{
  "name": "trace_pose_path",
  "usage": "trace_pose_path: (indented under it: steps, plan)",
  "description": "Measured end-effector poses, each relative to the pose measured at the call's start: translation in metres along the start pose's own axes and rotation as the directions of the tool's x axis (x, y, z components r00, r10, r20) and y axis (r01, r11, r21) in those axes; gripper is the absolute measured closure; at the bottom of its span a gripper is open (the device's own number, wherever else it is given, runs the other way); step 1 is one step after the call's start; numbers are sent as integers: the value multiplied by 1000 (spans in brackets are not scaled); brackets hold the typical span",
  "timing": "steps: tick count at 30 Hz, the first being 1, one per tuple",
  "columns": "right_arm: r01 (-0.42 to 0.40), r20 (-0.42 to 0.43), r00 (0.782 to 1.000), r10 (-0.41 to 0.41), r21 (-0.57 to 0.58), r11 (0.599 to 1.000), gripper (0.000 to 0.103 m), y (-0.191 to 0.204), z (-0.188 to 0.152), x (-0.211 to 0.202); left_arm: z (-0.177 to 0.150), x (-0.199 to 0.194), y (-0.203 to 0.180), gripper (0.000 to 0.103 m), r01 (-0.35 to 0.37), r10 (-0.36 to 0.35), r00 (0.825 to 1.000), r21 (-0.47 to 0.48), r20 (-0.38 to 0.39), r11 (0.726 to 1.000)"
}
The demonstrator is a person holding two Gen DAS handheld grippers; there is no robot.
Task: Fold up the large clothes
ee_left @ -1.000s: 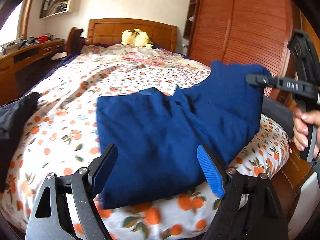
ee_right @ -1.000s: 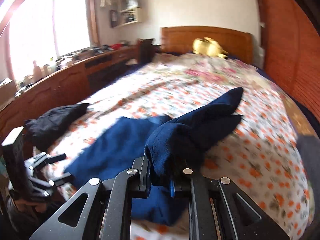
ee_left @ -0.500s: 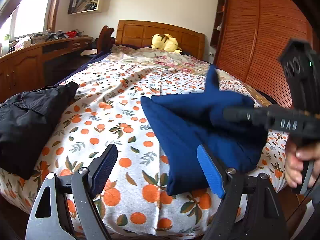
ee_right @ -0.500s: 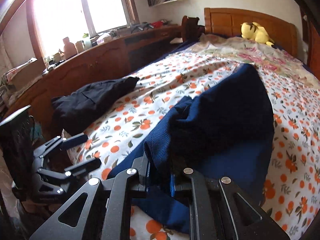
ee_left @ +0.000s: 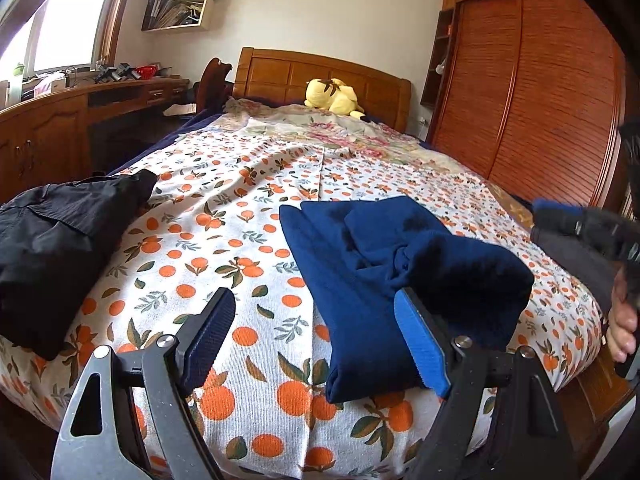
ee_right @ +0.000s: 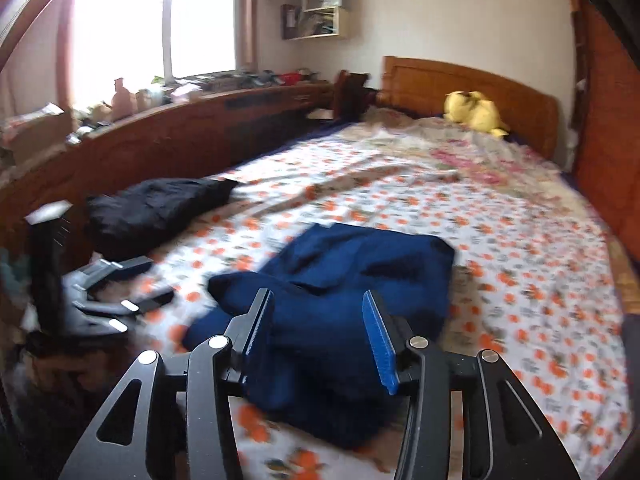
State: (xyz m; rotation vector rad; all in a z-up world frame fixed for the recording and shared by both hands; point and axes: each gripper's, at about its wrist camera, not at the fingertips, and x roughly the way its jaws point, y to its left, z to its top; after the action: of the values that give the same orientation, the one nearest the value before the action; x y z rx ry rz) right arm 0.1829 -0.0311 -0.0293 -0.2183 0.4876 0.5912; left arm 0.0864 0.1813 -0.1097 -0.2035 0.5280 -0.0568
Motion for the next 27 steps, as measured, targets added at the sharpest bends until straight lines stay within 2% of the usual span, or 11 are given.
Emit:
trace_pose_path:
  steps: [1, 5, 11, 13, 17, 19, 20, 21, 23, 27]
  plan:
    - [36, -13, 999, -36, -2, 999, 55, -4, -6, 1, 1, 0, 0, 20, 4, -4, 1000, -7, 3, 1000]
    - [51, -79, 996, -47, 49, 997, 55, -22, -31, 12, 4, -1, -3, 20, 32, -31, 999, -29, 21, 999]
    - [56, -107, 993, -45, 99, 994, 55, -35, -36, 20, 8, 7, -24, 21, 88, -88, 996, -5, 25, 996]
    - [50, -114, 993, -37, 112, 992, 55, -40, -36, 19, 9, 11, -31, 26, 111, -111, 994, 9, 23, 994]
    - [38, -113, 993, -22, 135, 990, 55, -46, -42, 18, 11, 26, -46, 41, 165, -165, 986, 14, 4, 986]
    - [31, -113, 994, -15, 142, 989, 55, -44, -45, 17, 12, 35, -52, 53, 178, -177, 984, 22, -12, 984]
    - [25, -113, 994, -9, 146, 989, 55, -45, -46, 18, 12, 38, -55, 70, 185, -184, 983, 31, -21, 982]
    - [19, -114, 993, -2, 150, 988, 55, -44, -46, 19, 12, 39, -57, 94, 186, -185, 982, 40, -28, 982]
    - [9, -113, 994, 8, 151, 988, 55, -44, -43, 19, 13, 37, -61, 95, 180, -179, 983, 58, -28, 982]
    - [-6, -86, 996, 18, 135, 991, 55, -41, -33, 16, 18, 19, -55, 97, 166, -168, 986, 52, 23, 985]
